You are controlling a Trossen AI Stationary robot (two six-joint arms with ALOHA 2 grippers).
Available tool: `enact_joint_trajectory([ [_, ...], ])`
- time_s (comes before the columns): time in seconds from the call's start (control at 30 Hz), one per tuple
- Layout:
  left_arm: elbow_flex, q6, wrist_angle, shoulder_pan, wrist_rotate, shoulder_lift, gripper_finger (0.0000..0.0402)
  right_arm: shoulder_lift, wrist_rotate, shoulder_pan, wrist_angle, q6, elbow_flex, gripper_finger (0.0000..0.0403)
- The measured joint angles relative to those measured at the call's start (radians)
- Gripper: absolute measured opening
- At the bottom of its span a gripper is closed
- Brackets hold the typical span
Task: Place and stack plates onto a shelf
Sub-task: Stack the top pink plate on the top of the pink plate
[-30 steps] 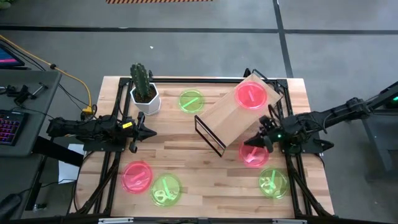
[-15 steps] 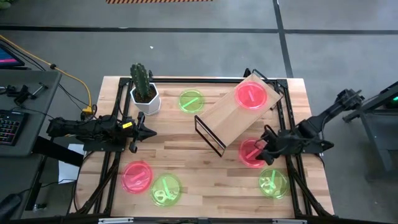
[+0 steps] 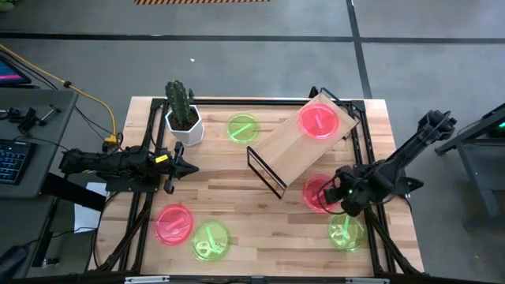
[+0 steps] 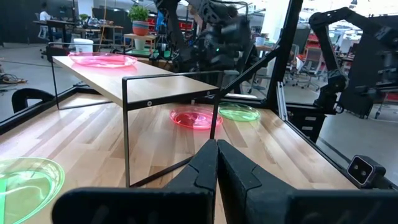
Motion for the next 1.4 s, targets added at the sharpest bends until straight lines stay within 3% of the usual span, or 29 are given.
enact_joint_trajectory([
  [0.2,0.0,0.0,0.0,0.0,0.0,0.0,0.0001,0.129,0.001,0.019,-0.114,0.161,0.0,0.0229],
  [0.47,0.0,0.0,0.0,0.0,0.0,0.0,0.0001,0.265,-0.118,0.015,-0.12,0.204,-0.03,0.0215],
  [0.7,0.0,0.0,0.0,0.0,0.0,0.0,0.0001,0.29,-0.08,-0.016,0.081,0.197,-0.125,0.0205],
  [0.9,0.0,0.0,-0.001,0.0,0.0,0.0,0.0001,0.276,-0.052,-0.028,0.089,0.201,-0.133,0.0201],
  [1.03,0.0,0.0,0.0,0.0,0.0,0.0,0.0001,0.27,-0.045,-0.028,0.1,0.184,-0.138,0.0154],
  [1.2,0.0,0.0,0.0,0.0,0.0,0.0,0.0001,0.266,-0.05,-0.028,0.118,0.173,-0.145,0.0022],
  [1.4,0.0,0.0,0.0,0.0,0.0,0.0,0.0001,0.153,-0.027,-0.014,0.204,0.14,-0.147,0.0002],
])
